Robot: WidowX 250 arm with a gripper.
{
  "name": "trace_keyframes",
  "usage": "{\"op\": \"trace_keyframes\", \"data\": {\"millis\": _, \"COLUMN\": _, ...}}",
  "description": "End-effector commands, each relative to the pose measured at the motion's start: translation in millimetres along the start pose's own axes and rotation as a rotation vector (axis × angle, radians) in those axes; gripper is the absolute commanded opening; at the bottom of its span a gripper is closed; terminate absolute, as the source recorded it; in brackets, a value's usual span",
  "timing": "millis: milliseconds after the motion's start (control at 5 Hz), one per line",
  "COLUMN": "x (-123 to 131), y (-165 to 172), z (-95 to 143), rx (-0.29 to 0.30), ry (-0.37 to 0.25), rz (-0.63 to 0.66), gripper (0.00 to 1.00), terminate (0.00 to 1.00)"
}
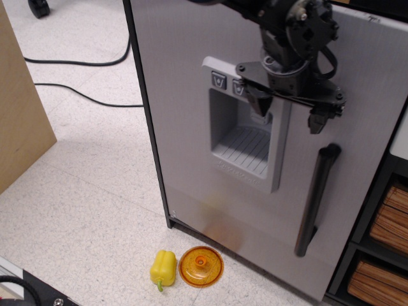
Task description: Close fridge
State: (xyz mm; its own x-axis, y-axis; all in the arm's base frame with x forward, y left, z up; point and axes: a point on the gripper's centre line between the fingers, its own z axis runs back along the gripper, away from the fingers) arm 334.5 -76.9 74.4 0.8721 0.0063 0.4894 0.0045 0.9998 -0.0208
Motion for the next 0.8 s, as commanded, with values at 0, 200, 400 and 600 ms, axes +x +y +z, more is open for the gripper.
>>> {"op": "trace_keyframes", "data": {"millis": 0, "x": 33.4, "y": 1.6, "z": 2.6, "rx": 0.005, "ry": -0.087, "rz": 0.031, "gripper": 1.0, "terminate": 0.0}}
{"op": "trace_keyframes", "data": {"millis": 200, "x": 34.7, "y": 3.0, "z": 5.6, "rx": -0.002, "ry": -0.092, "rz": 0.04, "gripper": 1.0, "terminate": 0.0}}
{"op": "trace_keyframes", "data": {"millis": 400, "x": 33.2, "y": 6.0, "z": 12.8, "rx": 0.007, "ry": -0.081, "rz": 0.05, "gripper": 1.0, "terminate": 0.0}}
{"op": "trace_keyframes", "data": {"millis": 600, "x": 20.8, "y": 16.4, "z": 36.1, "rx": 0.011, "ry": -0.023, "rz": 0.073, "gripper": 1.0, "terminate": 0.0}}
